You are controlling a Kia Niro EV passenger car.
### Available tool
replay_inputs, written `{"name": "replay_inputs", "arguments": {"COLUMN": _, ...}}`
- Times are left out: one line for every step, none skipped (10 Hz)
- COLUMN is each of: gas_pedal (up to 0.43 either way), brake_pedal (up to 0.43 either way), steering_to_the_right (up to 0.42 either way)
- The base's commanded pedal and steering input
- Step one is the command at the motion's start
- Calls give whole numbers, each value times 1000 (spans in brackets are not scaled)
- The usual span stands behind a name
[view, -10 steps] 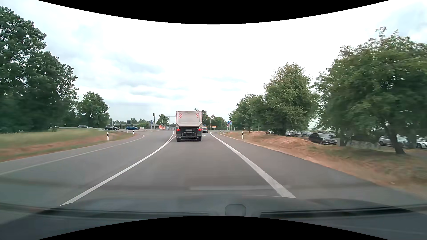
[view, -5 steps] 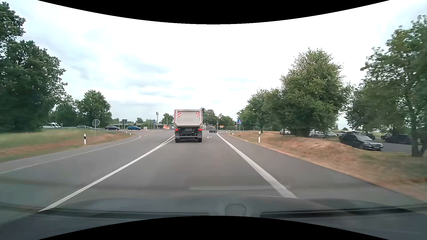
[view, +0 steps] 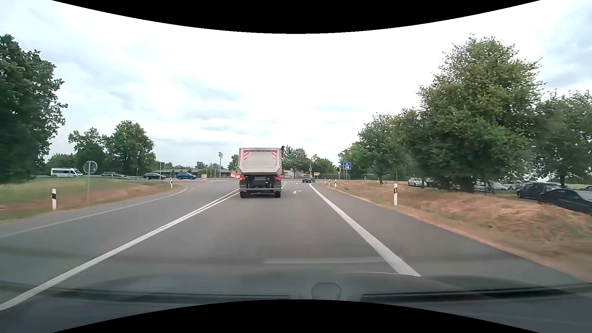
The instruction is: Follow the waypoints while adhering to traffic rules and regulations
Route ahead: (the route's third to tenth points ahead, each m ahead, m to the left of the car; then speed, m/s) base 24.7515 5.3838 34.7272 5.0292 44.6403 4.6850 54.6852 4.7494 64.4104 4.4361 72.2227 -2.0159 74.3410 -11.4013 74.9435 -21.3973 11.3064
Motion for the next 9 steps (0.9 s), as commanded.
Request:
{"name": "replay_inputs", "arguments": {"gas_pedal": 98, "brake_pedal": 0, "steering_to_the_right": -13}}
{"name": "replay_inputs", "arguments": {"gas_pedal": 98, "brake_pedal": 0, "steering_to_the_right": -12}}
{"name": "replay_inputs", "arguments": {"gas_pedal": 98, "brake_pedal": 0, "steering_to_the_right": -11}}
{"name": "replay_inputs", "arguments": {"gas_pedal": 98, "brake_pedal": 0, "steering_to_the_right": -6}}
{"name": "replay_inputs", "arguments": {"gas_pedal": 98, "brake_pedal": 0, "steering_to_the_right": -3}}
{"name": "replay_inputs", "arguments": {"gas_pedal": 98, "brake_pedal": 0, "steering_to_the_right": -2}}
{"name": "replay_inputs", "arguments": {"gas_pedal": 98, "brake_pedal": 0, "steering_to_the_right": -2}}
{"name": "replay_inputs", "arguments": {"gas_pedal": 98, "brake_pedal": 0, "steering_to_the_right": -2}}
{"name": "replay_inputs", "arguments": {"gas_pedal": 98, "brake_pedal": 0, "steering_to_the_right": -2}}
